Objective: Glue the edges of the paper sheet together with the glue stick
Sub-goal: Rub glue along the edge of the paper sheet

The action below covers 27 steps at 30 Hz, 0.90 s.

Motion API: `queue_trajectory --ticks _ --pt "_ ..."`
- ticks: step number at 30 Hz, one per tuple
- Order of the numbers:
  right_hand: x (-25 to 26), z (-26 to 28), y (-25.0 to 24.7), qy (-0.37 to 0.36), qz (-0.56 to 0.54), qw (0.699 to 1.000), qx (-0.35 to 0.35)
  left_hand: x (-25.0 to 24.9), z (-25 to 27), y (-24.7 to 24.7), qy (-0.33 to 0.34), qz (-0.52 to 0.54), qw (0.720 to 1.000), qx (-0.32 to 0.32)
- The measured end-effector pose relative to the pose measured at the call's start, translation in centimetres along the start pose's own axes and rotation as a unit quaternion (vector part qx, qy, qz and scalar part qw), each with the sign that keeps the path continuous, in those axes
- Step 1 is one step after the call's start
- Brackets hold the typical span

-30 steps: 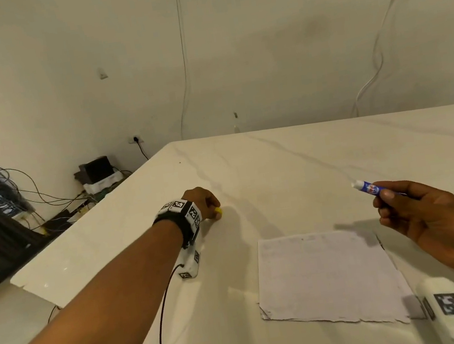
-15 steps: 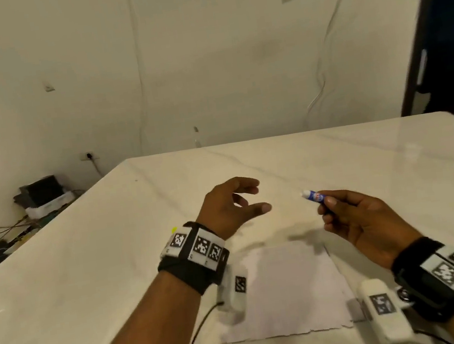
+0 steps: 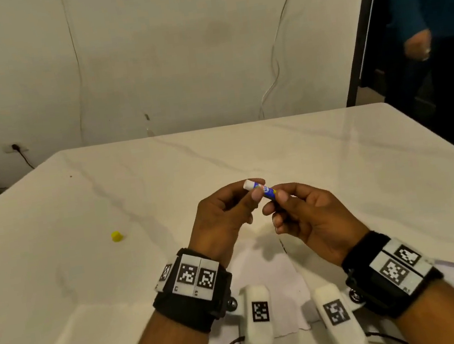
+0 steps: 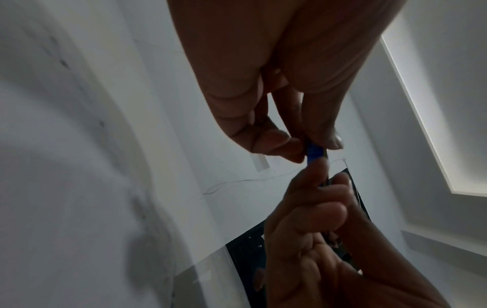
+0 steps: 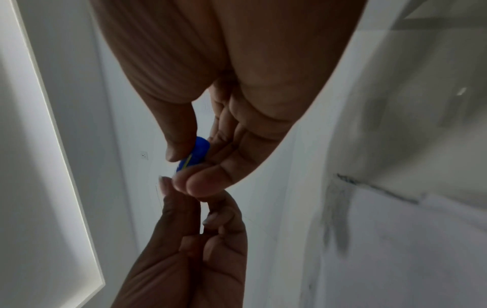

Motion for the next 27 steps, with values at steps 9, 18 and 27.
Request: queue_trajectory --ticks 9,18,27 --pt "0.6 -0.2 -1.0 -0.037 0.069 0.996 -0.046 1.4 0.1 0.6 -0.033 0.101 0.994 0.012" --pt "-0.6 0.2 -0.4 0.034 0.125 0.991 -0.045 1.3 0.1 1.0 -0.012 0.099 0.995 0.013" --pt "0.4 0.4 0.0 -0.038 0.167 0.985 -0.011 1.1 0.0 1.0 0.005 0.097 0.995 0.008"
Point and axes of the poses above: each hand's wrist, its own z-axis away from the middle knuckle, its own y-axis out of the palm, x = y × z, the point moved 8 cm from there along -z, towards the middle knuckle, and after that the axes turned 10 degrees about -x, right-handed, at the moved point
